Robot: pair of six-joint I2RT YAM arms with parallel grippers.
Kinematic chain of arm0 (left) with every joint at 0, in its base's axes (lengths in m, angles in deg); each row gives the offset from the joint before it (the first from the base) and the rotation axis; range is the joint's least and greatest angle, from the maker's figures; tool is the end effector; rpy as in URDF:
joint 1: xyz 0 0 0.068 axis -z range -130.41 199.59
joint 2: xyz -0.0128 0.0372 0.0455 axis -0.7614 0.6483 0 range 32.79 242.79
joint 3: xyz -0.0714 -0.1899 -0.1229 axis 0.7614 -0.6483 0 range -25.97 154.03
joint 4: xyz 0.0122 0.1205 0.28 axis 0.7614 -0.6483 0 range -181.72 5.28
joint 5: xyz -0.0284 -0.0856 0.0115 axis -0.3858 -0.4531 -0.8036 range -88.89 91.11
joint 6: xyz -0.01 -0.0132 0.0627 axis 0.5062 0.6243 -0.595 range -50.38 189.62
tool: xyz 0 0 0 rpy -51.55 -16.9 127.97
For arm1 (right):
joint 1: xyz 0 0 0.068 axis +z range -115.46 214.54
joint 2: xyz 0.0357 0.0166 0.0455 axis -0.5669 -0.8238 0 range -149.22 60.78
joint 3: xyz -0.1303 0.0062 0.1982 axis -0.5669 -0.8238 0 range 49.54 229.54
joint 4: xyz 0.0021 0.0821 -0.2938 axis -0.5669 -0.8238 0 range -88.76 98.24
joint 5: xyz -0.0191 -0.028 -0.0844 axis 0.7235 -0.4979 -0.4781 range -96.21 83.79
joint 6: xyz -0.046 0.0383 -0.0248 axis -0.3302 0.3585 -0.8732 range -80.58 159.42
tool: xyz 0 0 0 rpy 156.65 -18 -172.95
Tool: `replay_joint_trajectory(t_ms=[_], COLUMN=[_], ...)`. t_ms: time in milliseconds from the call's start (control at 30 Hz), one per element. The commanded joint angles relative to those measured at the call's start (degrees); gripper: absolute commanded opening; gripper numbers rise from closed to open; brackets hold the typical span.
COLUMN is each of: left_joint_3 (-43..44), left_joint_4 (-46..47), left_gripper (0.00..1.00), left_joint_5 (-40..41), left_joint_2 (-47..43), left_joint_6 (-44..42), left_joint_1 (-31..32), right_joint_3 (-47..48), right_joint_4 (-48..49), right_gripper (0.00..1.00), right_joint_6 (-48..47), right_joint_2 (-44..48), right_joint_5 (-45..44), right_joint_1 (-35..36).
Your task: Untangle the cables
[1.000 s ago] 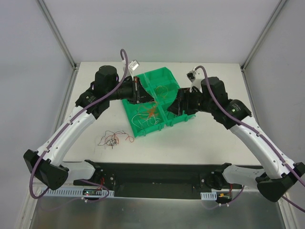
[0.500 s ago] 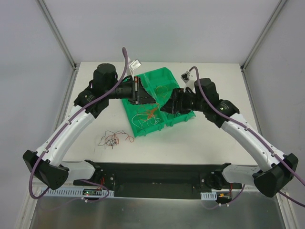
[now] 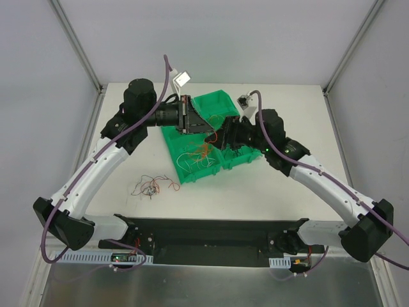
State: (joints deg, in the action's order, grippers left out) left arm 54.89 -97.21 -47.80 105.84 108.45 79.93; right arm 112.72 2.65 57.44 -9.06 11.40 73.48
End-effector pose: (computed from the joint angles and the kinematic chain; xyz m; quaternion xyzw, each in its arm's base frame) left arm 0.2751 -0.2051 0.4209 0.2302 0.6883 -0.6008 0.3350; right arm 0.2682 0.2366 0.3266 -0.2342 0.7391 0.4006 0.4883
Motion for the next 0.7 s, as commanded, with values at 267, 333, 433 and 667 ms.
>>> replay_joint_trajectory(t_ms=[267, 333, 433, 667], left_joint_3=[6.76, 10.35, 20.53, 38.75], left_joint_4=[16.44, 16.45, 16.53, 8.99], left_gripper=[0.0, 0.0, 0.0, 0.0], left_joint_5=[-3.31, -1.99, 1.26, 9.43], left_joint_2=[0.42, 0.33, 1.47, 4.2], left_joint_6=[10.65, 10.48, 10.65, 3.37], left_joint_1=[0.59, 0.59, 0.59, 0.5], right_joint_3=[-0.42, -1.65, -6.39, -19.84], right_joint_4=[16.13, 14.47, 11.06, 1.81], right_gripper=[0.7, 0.69, 0.66, 0.66], right_joint_6=[0.96, -0.17, -2.55, -4.84], right_joint_2=[-3.36, -5.12, -8.28, 0.22], right_joint_5=[-1.78, -2.92, -3.36, -9.69], right_joint_1=[4.22, 5.0, 5.54, 5.54])
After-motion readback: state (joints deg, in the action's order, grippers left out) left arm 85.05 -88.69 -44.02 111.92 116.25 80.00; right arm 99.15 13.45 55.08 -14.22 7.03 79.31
